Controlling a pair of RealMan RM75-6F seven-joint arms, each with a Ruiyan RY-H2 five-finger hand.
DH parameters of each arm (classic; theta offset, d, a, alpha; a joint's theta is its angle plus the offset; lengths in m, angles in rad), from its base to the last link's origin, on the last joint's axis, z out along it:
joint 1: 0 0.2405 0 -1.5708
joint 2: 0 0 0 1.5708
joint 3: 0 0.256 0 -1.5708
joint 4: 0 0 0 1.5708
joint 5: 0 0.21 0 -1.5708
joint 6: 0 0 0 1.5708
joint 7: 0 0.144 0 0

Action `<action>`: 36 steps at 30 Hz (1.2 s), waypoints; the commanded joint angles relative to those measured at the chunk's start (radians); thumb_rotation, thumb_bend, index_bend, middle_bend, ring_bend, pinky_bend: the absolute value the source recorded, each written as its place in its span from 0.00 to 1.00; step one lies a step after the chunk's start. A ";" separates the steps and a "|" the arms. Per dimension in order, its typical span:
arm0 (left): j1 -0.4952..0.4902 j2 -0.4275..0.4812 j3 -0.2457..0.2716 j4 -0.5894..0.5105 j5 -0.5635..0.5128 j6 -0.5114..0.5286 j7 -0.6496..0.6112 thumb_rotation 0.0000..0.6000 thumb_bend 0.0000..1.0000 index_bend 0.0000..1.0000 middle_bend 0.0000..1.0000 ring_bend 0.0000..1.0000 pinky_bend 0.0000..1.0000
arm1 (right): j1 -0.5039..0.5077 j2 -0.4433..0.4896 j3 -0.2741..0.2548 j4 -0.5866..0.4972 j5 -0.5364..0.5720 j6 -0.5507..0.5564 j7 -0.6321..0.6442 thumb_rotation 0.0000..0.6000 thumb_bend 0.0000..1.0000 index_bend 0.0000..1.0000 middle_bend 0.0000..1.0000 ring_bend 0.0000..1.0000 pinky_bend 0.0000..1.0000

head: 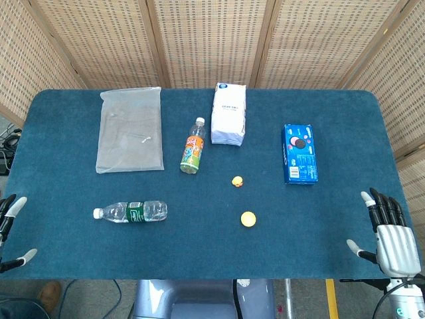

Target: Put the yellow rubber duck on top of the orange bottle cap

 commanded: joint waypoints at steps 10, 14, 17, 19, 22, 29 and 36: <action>-0.001 -0.001 0.001 -0.002 -0.001 -0.005 0.006 1.00 0.04 0.00 0.00 0.00 0.00 | 0.006 -0.002 -0.004 -0.003 -0.001 -0.015 -0.009 1.00 0.00 0.00 0.00 0.00 0.00; -0.007 -0.012 -0.005 0.004 0.005 -0.002 0.009 1.00 0.04 0.00 0.00 0.00 0.00 | 0.048 -0.002 0.014 -0.015 -0.006 -0.064 -0.005 1.00 0.00 0.00 0.00 0.00 0.00; -0.011 -0.023 -0.008 0.012 0.006 -0.005 0.015 1.00 0.04 0.00 0.00 0.00 0.00 | 0.126 -0.009 0.050 -0.005 -0.004 -0.152 0.011 1.00 0.00 0.04 0.00 0.00 0.00; -0.016 -0.028 -0.010 0.010 -0.001 -0.016 0.028 1.00 0.04 0.00 0.00 0.00 0.00 | 0.178 -0.023 0.076 0.010 0.004 -0.208 0.024 1.00 0.00 0.09 0.00 0.00 0.00; -0.025 -0.036 -0.017 0.007 -0.016 -0.035 0.050 1.00 0.04 0.00 0.00 0.00 0.00 | 0.275 -0.044 0.122 0.027 0.057 -0.333 0.031 1.00 0.00 0.13 0.00 0.00 0.00; -0.053 -0.059 -0.031 0.022 -0.039 -0.078 0.063 1.00 0.04 0.00 0.00 0.00 0.00 | 0.469 -0.147 0.220 0.099 0.239 -0.549 -0.016 1.00 0.02 0.28 0.00 0.00 0.00; -0.067 -0.071 -0.036 0.033 -0.050 -0.097 0.061 1.00 0.04 0.00 0.00 0.00 0.00 | 0.609 -0.296 0.246 0.226 0.404 -0.648 -0.125 1.00 0.08 0.34 0.00 0.00 0.00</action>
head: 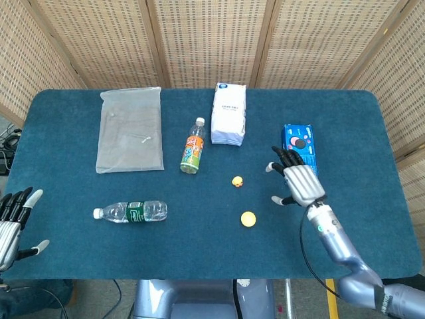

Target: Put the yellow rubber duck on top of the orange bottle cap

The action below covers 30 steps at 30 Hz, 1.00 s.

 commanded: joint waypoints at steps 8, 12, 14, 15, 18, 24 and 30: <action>-0.011 -0.008 -0.010 -0.003 -0.054 -0.039 0.036 1.00 0.04 0.00 0.00 0.00 0.00 | 0.166 -0.233 0.003 0.213 0.223 -0.078 -0.192 1.00 0.14 0.36 0.00 0.00 0.00; -0.015 -0.009 -0.012 -0.002 -0.065 -0.049 0.040 1.00 0.04 0.00 0.00 0.00 0.00 | 0.196 -0.298 -0.013 0.279 0.254 -0.076 -0.225 1.00 0.15 0.39 0.00 0.00 0.00; -0.019 -0.010 -0.013 -0.001 -0.072 -0.057 0.041 1.00 0.04 0.00 0.00 0.00 0.00 | 0.209 -0.331 -0.016 0.313 0.270 -0.073 -0.233 1.00 0.15 0.39 0.00 0.00 0.00; -0.020 -0.011 -0.013 -0.001 -0.075 -0.061 0.041 1.00 0.04 0.00 0.00 0.00 0.00 | 0.214 -0.342 -0.017 0.326 0.277 -0.073 -0.236 1.00 0.16 0.39 0.00 0.00 0.00; -0.025 -0.009 -0.018 0.002 -0.091 -0.073 0.034 1.00 0.04 0.00 0.00 0.00 0.00 | 0.239 -0.391 -0.023 0.398 0.291 -0.078 -0.253 1.00 0.17 0.39 0.00 0.00 0.00; -0.031 -0.008 -0.020 0.004 -0.104 -0.086 0.029 1.00 0.04 0.00 0.00 0.00 0.00 | 0.260 -0.424 -0.018 0.466 0.310 -0.086 -0.247 1.00 0.18 0.39 0.00 0.00 0.00; -0.035 -0.011 -0.020 0.006 -0.112 -0.092 0.033 1.00 0.04 0.00 0.00 0.00 0.00 | 0.274 -0.450 -0.010 0.512 0.335 -0.101 -0.236 1.00 0.21 0.41 0.00 0.00 0.00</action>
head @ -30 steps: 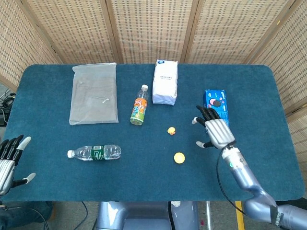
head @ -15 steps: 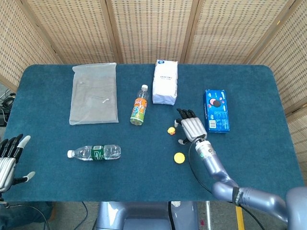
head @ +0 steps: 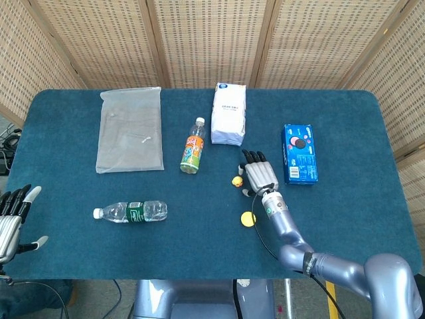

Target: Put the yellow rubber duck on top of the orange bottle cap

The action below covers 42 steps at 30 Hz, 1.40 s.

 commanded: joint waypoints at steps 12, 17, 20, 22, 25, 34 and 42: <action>-0.007 -0.002 -0.001 0.004 -0.013 -0.011 0.000 1.00 0.04 0.00 0.00 0.00 0.00 | 0.032 -0.053 0.015 0.072 0.045 -0.019 0.009 1.00 0.24 0.43 0.00 0.00 0.00; -0.007 -0.002 0.000 0.005 -0.012 -0.008 -0.001 1.00 0.04 0.00 0.00 0.00 0.00 | 0.036 -0.065 0.015 0.088 0.054 -0.016 0.003 1.00 0.24 0.53 0.00 0.00 0.00; -0.006 -0.002 0.001 0.005 -0.012 -0.007 -0.001 1.00 0.04 0.00 0.00 0.00 0.00 | 0.038 -0.069 0.014 0.094 0.058 -0.010 -0.006 1.00 0.25 0.57 0.00 0.00 0.00; -0.006 -0.002 0.002 0.005 -0.011 -0.007 -0.001 1.00 0.04 0.00 0.00 0.00 0.00 | 0.037 -0.068 0.013 0.092 0.063 -0.004 -0.016 1.00 0.25 0.58 0.00 0.00 0.00; -0.008 -0.002 0.003 0.005 -0.010 -0.008 0.000 1.00 0.04 0.00 0.00 0.00 0.00 | 0.031 -0.058 0.016 0.070 0.063 0.005 -0.010 1.00 0.25 0.58 0.00 0.00 0.00; -0.009 -0.005 0.010 0.002 -0.003 -0.010 0.009 1.00 0.04 0.00 0.00 0.00 0.00 | -0.045 0.154 -0.009 -0.270 -0.056 0.090 0.027 1.00 0.26 0.58 0.00 0.00 0.00; -0.009 -0.005 0.017 0.001 0.011 -0.004 0.007 1.00 0.04 0.00 0.00 0.00 0.00 | -0.131 0.317 -0.113 -0.540 -0.186 0.158 0.021 1.00 0.26 0.58 0.00 0.00 0.00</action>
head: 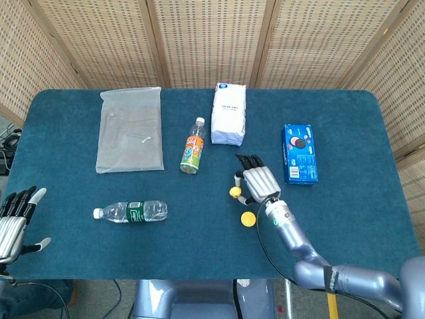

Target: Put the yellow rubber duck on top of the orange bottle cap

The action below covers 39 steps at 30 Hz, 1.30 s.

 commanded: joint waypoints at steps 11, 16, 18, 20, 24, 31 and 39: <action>0.002 -0.001 0.011 0.011 0.006 -0.004 -0.015 1.00 0.04 0.00 0.00 0.00 0.00 | -0.095 0.053 -0.141 -0.131 -0.125 0.082 -0.036 1.00 0.26 0.58 0.00 0.00 0.00; 0.000 -0.003 0.010 0.014 0.005 -0.007 -0.015 1.00 0.04 0.00 0.00 0.00 0.00 | -0.093 0.026 -0.145 -0.107 -0.112 0.074 -0.054 1.00 0.26 0.58 0.00 0.00 0.00; -0.002 -0.003 0.009 0.013 0.002 -0.010 -0.014 1.00 0.04 0.00 0.00 0.00 0.00 | -0.089 0.017 -0.146 -0.092 -0.109 0.071 -0.065 1.00 0.26 0.58 0.00 0.00 0.00; -0.003 -0.003 0.007 0.013 -0.001 -0.011 -0.015 1.00 0.04 0.00 0.00 0.00 0.00 | -0.086 0.003 -0.150 -0.071 -0.097 0.062 -0.077 1.00 0.26 0.58 0.00 0.00 0.00; -0.002 -0.002 0.007 0.014 -0.003 -0.012 -0.017 1.00 0.04 0.00 0.00 0.00 0.00 | -0.084 -0.015 -0.156 -0.036 -0.081 0.055 -0.096 1.00 0.26 0.58 0.00 0.00 0.00; -0.003 -0.003 0.008 0.013 -0.002 -0.011 -0.014 1.00 0.04 0.00 0.00 0.00 0.00 | -0.089 -0.028 -0.160 0.000 -0.073 0.051 -0.096 1.00 0.26 0.58 0.00 0.00 0.00; -0.003 -0.005 0.008 0.010 -0.003 -0.010 -0.005 1.00 0.04 0.00 0.00 0.00 0.00 | -0.091 -0.023 -0.159 -0.001 -0.079 0.048 -0.094 1.00 0.24 0.56 0.00 0.00 0.00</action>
